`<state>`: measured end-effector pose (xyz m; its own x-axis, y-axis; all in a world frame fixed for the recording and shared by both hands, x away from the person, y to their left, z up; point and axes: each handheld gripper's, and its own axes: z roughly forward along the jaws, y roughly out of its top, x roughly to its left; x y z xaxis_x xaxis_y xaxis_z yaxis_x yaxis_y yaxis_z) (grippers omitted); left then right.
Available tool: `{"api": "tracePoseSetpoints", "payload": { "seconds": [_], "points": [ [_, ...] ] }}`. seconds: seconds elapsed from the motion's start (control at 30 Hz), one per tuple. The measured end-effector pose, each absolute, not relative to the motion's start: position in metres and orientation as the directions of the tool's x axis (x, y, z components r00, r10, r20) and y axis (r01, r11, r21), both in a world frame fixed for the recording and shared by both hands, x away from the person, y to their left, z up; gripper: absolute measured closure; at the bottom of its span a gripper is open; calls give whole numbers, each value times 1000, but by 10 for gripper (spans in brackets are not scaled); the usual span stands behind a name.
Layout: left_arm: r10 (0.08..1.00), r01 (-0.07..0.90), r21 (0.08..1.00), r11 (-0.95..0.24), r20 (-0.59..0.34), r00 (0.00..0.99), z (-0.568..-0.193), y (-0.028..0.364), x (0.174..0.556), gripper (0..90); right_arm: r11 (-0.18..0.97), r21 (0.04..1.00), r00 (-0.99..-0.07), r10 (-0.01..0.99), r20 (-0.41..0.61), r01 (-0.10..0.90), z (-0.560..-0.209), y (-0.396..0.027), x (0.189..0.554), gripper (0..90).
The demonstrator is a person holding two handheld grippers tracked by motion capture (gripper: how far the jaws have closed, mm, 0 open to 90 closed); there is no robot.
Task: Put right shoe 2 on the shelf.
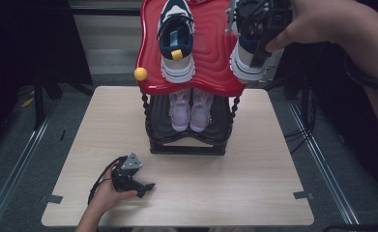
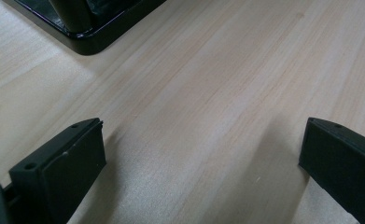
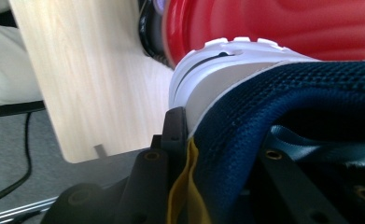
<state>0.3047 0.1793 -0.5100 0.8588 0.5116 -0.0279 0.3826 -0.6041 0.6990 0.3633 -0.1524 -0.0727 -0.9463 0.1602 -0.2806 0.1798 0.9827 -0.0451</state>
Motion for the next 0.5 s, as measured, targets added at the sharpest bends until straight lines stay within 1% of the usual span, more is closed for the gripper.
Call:
{"api": "tracePoseSetpoints", "payload": {
  "seconds": [0.2,0.5],
  "points": [
    [512,382,699,-604,-28,859,-510,179,305,0,987,-54,-950,130,-284,152,-80,-137,371,739],
    [514,383,698,-605,-25,857,-510,179,305,0,990,-39,-945,117,-304,135,-85,-123,381,738]
  ]
}}
